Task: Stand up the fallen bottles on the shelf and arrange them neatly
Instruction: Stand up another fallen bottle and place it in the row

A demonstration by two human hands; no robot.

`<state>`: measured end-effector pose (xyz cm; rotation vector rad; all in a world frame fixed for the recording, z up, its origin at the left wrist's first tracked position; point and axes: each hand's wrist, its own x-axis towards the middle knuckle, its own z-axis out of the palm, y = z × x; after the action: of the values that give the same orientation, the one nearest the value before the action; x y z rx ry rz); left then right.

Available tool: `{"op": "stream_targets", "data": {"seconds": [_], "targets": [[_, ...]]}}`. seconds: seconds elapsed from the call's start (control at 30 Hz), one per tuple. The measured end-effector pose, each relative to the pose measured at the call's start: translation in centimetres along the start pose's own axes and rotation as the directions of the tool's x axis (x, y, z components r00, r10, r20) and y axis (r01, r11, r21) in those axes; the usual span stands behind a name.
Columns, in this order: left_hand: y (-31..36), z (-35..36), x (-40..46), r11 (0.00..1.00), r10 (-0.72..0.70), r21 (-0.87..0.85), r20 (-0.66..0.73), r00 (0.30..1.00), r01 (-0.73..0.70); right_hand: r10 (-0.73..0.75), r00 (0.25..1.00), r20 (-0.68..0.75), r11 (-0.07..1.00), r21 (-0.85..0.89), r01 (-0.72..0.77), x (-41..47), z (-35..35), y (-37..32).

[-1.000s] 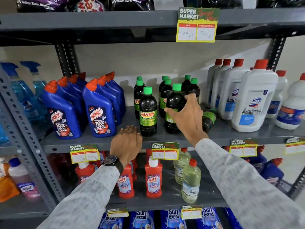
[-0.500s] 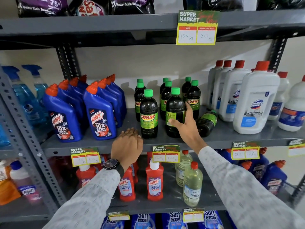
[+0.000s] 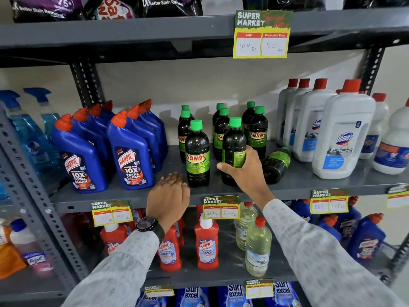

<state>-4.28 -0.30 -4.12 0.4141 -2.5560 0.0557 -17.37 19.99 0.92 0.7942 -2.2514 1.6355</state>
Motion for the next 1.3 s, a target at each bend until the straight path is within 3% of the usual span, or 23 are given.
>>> {"op": "stream_targets", "data": {"seconds": [0.13,0.2,0.37,0.5,0.63,0.87,1.17,1.3], "targets": [[0.0,-0.1,-0.1,1.000,0.006,-0.006,0.000,1.000,-0.006,0.043,0.986,0.162,0.944,0.316,-0.093,-0.1,-0.8,0.5],[0.0,-0.1,-0.2,1.000,0.008,-0.006,-0.002,1.000,-0.008,0.046,0.976,0.214,0.913,0.387,-0.128,0.1,-1.3,0.8],[-0.1,-0.1,-0.2,1.000,0.006,-0.002,-0.004,1.000,-0.006,0.068,0.973,0.220,0.944,0.303,-0.134,0.1,-1.1,0.8],[0.0,-0.1,-0.1,1.000,-0.006,0.001,-0.007,1.000,0.006,0.052,0.990,0.130,0.988,0.140,-0.070,0.1,-0.7,0.4],[0.0,0.0,-0.1,1.000,-0.007,0.003,-0.002,1.000,0.007,0.019,0.996,0.088,0.996,0.081,-0.026,0.1,-0.7,0.3],[0.0,-0.1,-0.1,1.000,0.001,0.000,-0.005,1.000,-0.001,0.032,0.977,0.212,0.937,0.333,-0.103,0.0,-1.2,1.0],[0.1,-0.2,-0.2,1.000,-0.017,-0.004,0.001,1.000,0.017,0.040,0.990,0.136,0.984,0.164,-0.062,0.2,-0.6,0.9],[0.1,-0.2,-0.2,1.000,-0.018,-0.011,0.001,1.000,0.018,0.045,0.989,0.141,0.976,0.203,-0.073,0.3,-0.6,1.0]]}}
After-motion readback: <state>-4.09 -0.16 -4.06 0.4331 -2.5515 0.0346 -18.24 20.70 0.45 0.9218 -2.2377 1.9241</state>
